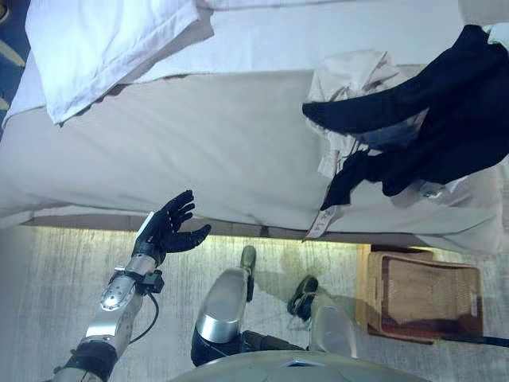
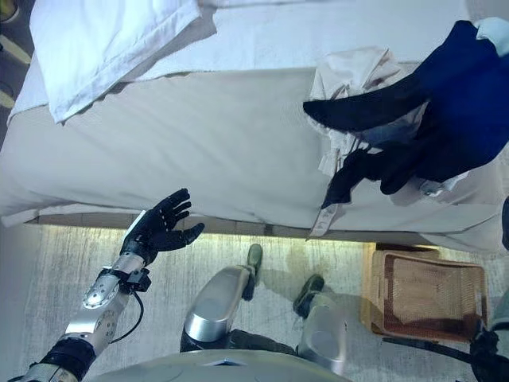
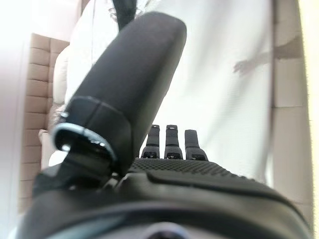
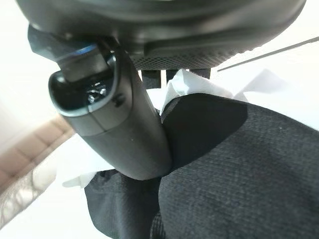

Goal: Pick up the clothes from the bed and place them into the basket

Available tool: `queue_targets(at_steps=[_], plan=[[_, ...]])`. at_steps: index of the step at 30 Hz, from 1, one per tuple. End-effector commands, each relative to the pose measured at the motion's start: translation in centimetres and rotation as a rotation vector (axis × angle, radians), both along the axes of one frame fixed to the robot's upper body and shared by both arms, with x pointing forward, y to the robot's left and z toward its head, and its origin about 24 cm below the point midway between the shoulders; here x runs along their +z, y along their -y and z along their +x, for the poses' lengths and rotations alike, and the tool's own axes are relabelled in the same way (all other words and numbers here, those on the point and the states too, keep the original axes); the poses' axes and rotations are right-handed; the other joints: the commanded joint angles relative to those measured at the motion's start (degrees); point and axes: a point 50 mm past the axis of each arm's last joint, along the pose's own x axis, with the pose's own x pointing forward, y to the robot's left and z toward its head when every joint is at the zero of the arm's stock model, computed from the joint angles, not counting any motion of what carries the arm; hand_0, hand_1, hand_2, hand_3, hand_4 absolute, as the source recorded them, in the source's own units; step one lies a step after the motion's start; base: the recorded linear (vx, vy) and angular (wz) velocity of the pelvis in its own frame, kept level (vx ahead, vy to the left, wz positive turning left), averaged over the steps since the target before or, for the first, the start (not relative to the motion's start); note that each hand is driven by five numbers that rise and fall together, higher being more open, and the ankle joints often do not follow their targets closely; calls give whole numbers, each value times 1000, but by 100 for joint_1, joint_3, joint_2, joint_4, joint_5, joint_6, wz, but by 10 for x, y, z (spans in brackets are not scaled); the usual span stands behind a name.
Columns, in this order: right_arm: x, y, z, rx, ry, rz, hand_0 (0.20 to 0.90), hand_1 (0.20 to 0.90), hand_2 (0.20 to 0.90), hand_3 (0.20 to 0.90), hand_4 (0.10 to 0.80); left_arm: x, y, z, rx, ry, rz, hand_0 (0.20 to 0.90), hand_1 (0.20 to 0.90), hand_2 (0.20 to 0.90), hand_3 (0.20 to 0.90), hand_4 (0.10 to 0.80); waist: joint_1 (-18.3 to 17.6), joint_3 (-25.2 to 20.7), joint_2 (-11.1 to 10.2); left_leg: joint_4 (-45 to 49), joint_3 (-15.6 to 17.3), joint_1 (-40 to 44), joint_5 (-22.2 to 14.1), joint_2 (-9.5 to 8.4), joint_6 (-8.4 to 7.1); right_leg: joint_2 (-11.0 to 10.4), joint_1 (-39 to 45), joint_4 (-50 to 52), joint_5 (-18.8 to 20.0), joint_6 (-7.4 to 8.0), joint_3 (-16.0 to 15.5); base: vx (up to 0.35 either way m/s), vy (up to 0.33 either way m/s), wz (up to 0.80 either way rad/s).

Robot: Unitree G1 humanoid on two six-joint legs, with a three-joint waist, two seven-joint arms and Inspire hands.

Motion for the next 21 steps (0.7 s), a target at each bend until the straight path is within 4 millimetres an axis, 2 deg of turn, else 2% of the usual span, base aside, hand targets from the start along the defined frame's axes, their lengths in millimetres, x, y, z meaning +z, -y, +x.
queue_targets(at_steps=[1, 5, 9, 15, 21], plan=[[40, 6, -22, 29, 151, -142, 300, 300, 300, 200, 100, 1, -11, -14, 32, 29, 61, 900, 900, 900, 900, 800, -13, -1294, -324, 233, 3, -193, -432, 379, -318, 0, 49, 48, -66, 24, -21, 33, 9, -2], [38, 6, -22, 40, 144, -144, 300, 300, 300, 200, 100, -4, -11, -16, 31, 6, 74, 900, 900, 900, 900, 800, -53, -1436, -382, 72, 39, -40, -400, 399, -331, 23, 165, -103, 1, 74, -9, 9, -3, -4], [40, 2, -19, 62, 137, -170, 300, 300, 300, 200, 100, -17, -15, -22, 35, -74, 112, 900, 900, 900, 900, 800, -132, -1607, -420, -289, 99, 172, -264, 449, -370, 68, 267, -369, 144, 162, 14, -15, -1, -3], [61, -5, -22, 71, 188, -239, 300, 300, 300, 200, 100, -26, -20, -22, 63, -130, 159, 900, 900, 900, 900, 800, -324, -1849, -454, -744, 214, 441, -130, 517, -438, 160, 364, -687, 273, 231, 93, -43, -1, -12], [88, -15, -31, 84, 298, -301, 300, 300, 300, 200, 100, -20, -20, -8, 28, -98, 218, 900, 900, 900, 900, 800, -615, -2021, -499, -897, 379, 582, -117, 551, -457, 233, 367, -844, 350, 262, 252, -66, -26, -16]])
